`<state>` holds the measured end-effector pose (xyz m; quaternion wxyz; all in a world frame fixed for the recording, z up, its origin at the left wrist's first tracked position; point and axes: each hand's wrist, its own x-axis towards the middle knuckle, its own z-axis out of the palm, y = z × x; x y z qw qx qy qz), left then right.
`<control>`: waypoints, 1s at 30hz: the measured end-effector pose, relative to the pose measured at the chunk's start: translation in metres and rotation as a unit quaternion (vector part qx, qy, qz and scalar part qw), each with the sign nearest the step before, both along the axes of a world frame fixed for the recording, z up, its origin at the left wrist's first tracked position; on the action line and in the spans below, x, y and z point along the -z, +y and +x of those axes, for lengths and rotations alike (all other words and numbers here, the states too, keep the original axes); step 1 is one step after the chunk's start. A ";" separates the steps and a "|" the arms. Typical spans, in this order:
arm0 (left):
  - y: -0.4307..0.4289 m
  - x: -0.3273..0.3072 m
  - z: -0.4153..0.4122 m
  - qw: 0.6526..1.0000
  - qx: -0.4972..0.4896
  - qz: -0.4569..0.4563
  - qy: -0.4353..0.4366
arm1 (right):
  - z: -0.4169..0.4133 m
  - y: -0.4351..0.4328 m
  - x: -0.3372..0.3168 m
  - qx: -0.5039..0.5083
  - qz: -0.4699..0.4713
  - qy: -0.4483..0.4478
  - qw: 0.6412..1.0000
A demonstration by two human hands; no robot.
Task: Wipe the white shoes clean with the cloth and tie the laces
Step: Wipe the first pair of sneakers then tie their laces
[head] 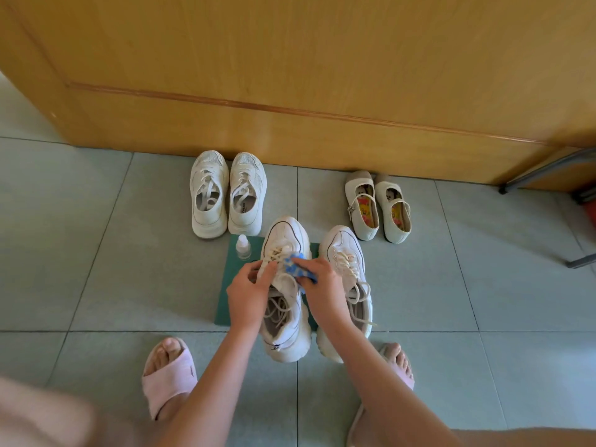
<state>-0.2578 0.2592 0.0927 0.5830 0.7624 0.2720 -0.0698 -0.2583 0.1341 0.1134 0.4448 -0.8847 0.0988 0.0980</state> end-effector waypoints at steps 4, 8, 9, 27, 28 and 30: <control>-0.002 -0.001 0.000 1.000 -0.002 0.001 -0.001 | -0.019 -0.009 -0.010 -0.009 0.073 0.049 0.996; -0.004 0.000 0.001 1.000 0.007 0.000 0.008 | -0.030 -0.017 -0.027 0.075 0.200 0.065 0.975; -0.007 0.001 0.001 1.000 0.018 0.008 0.010 | -0.030 -0.018 -0.030 0.106 0.214 0.050 0.970; -0.017 -0.020 0.003 0.999 -0.036 0.018 -0.027 | -0.008 -0.005 -0.024 0.259 0.242 0.015 0.935; -0.015 -0.027 0.005 0.997 -0.056 -0.035 -0.048 | -0.006 -0.002 -0.025 0.247 0.248 0.014 0.937; -0.013 -0.043 0.012 0.985 -0.055 -0.152 -0.051 | -0.003 0.007 -0.028 0.226 0.269 0.012 0.936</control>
